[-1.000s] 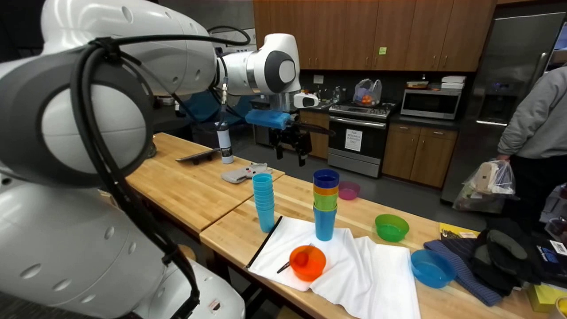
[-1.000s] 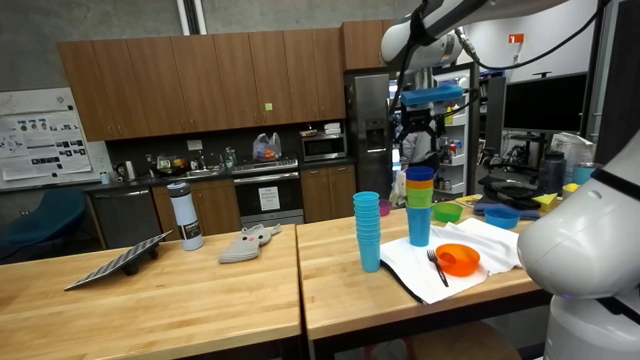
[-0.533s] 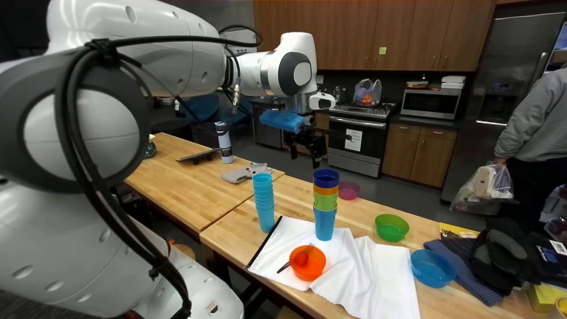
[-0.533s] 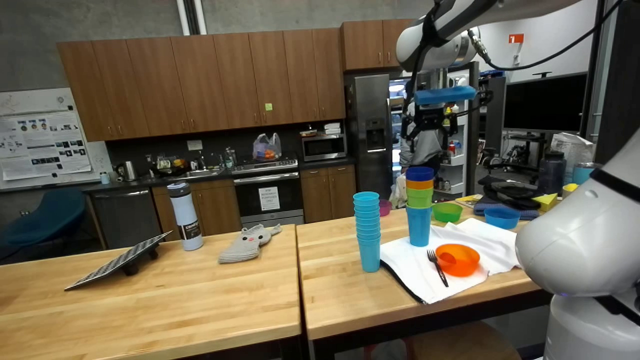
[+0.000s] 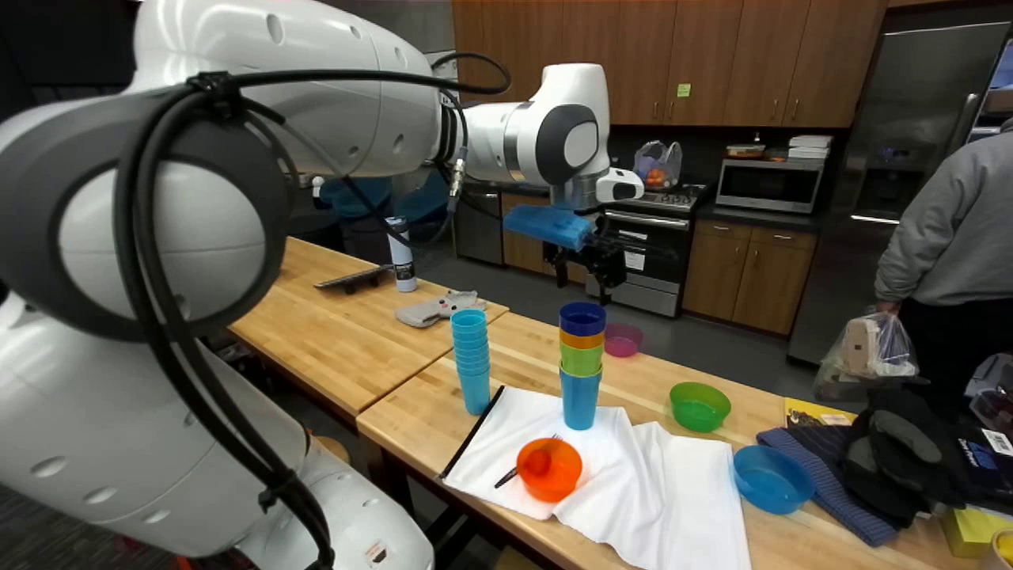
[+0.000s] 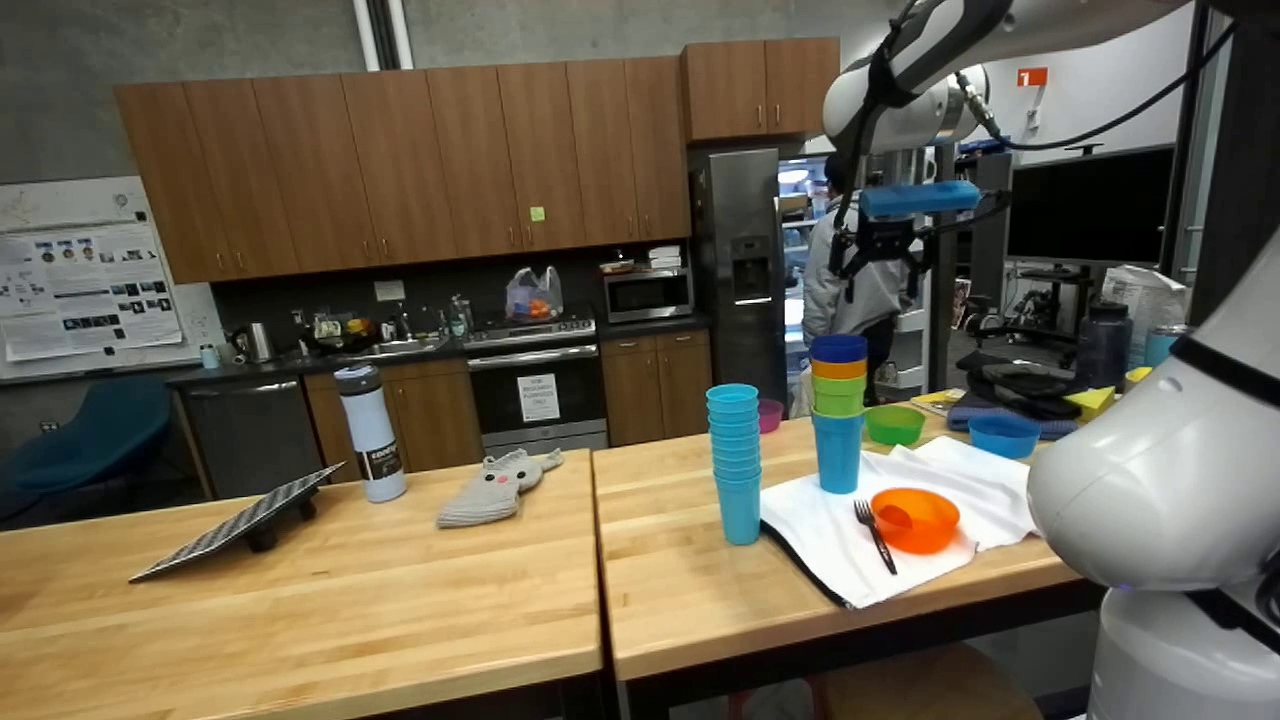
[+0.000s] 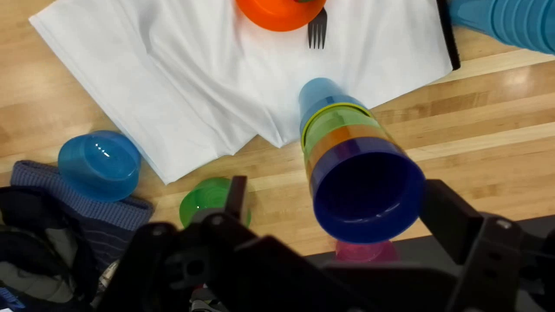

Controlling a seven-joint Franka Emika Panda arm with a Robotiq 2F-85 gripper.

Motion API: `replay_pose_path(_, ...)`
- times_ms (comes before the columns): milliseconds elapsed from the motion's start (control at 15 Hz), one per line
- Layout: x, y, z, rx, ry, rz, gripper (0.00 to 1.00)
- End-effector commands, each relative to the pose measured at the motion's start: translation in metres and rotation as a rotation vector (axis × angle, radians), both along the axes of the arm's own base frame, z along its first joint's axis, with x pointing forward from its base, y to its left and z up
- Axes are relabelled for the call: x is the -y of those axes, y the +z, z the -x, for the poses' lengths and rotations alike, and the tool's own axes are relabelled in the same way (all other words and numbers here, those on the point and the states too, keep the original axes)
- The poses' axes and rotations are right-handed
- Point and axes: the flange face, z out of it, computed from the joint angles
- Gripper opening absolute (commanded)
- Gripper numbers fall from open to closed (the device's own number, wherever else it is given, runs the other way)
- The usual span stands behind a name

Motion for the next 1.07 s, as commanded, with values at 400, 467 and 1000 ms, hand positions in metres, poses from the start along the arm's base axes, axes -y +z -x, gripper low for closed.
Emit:
replay_pose_path(400, 0.065, -0.007, -0.047, -0.028, 0.227, 0.028, 1.00)
replay_pose_path(467, 0.057, -0.006, -0.054, -0.037, 0.275, 0.046, 1.00)
replay_pose_path(1000, 0.032, -0.013, -0.061, -0.102, 0.477, 0.051, 1.00)
